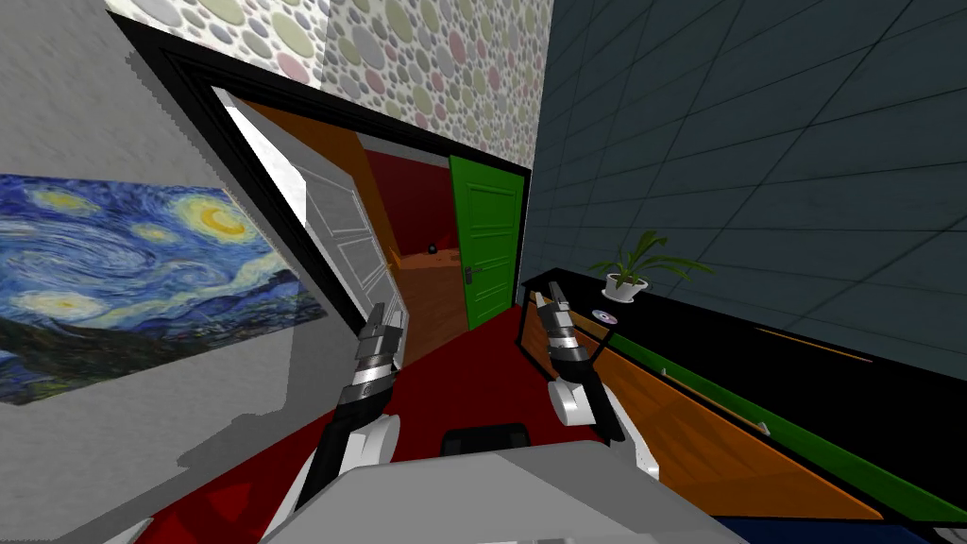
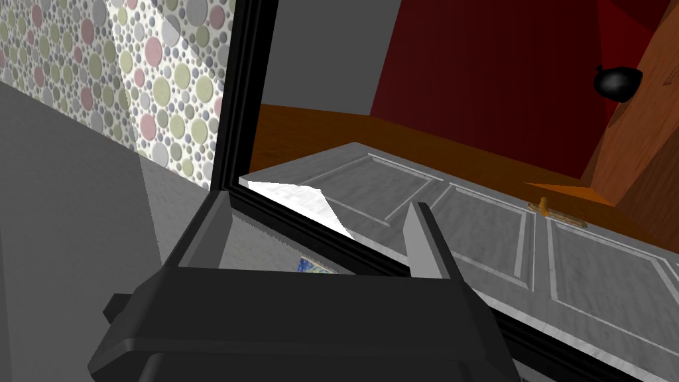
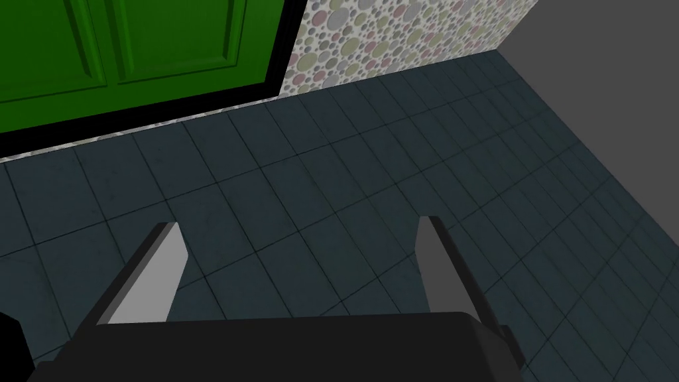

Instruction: Push the door open

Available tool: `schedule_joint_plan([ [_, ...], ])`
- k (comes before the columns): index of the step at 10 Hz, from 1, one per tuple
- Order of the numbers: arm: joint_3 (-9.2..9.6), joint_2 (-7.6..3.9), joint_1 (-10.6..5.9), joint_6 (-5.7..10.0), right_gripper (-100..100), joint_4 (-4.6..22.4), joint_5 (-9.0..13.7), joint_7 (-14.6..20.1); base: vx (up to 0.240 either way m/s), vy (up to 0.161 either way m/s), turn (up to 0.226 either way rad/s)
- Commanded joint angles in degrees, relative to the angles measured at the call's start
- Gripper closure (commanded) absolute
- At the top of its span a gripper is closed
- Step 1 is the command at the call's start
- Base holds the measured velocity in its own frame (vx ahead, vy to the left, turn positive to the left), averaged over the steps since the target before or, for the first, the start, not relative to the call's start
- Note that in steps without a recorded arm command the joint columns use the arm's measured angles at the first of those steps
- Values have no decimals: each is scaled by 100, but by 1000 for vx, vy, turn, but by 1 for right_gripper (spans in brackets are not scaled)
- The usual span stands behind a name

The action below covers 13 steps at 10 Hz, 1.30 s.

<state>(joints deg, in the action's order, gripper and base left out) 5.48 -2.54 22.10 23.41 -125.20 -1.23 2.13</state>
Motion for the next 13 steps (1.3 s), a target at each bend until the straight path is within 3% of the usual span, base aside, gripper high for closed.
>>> schedule_joint_plan([
  [1,78,-63,-136,-29,-100,177,24,56,128,16,-51],
  [7,599,-211,-603,-75,-100,911,58,209,142,4,-70],
  [13,1309,-346,-1239,-137,-100,1913,106,417,176,11,-100],
])
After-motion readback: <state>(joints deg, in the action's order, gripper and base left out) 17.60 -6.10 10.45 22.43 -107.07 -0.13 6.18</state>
